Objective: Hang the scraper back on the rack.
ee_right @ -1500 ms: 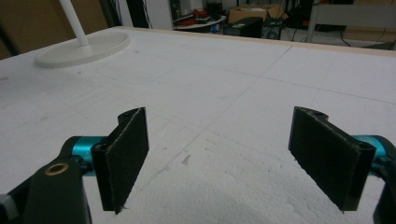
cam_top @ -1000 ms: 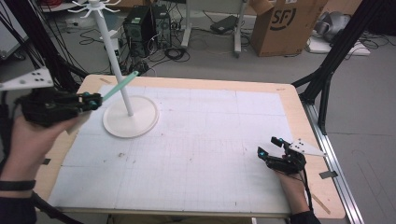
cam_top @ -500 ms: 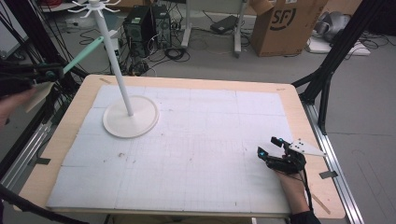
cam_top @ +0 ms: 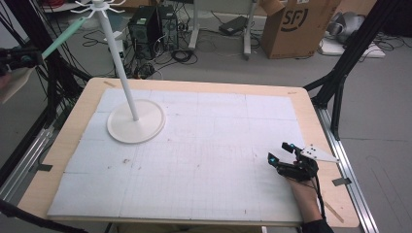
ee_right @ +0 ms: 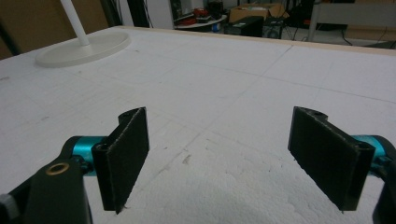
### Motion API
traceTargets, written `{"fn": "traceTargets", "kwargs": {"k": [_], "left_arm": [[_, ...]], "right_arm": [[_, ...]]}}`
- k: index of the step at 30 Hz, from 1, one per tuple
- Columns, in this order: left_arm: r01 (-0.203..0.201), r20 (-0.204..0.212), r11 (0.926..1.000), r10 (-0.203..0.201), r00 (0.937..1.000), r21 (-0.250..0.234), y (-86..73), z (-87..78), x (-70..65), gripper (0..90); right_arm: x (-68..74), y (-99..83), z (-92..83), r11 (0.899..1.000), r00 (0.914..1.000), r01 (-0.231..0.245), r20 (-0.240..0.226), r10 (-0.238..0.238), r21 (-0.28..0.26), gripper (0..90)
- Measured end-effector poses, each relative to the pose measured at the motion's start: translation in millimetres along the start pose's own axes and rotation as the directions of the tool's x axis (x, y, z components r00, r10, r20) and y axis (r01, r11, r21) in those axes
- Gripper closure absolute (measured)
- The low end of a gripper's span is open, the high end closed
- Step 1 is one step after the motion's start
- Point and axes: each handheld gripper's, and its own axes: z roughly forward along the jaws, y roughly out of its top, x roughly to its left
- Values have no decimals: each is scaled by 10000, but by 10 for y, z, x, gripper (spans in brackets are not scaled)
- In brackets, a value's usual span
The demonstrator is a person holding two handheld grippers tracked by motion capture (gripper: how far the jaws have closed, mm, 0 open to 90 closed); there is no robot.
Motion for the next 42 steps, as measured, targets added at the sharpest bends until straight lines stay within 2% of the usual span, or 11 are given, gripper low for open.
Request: {"fn": "traceTargets", "kwargs": {"k": [10,23,42], "left_arm": [[38,-117,10000,-38,9999,32,3,60,42,812],[87,-473,9999,-81,9988,132,-26,83,89,811],[-37,-470,9989,59,9989,469,-31,232,78,809]], "right_arm": [[-1,0,0,10000,10000,3,-11,-3,5,196],[1,0,0,10000,10000,15,0,-15,12,196],[0,0,0,10000,10000,11,0,-11,12,196]]}}
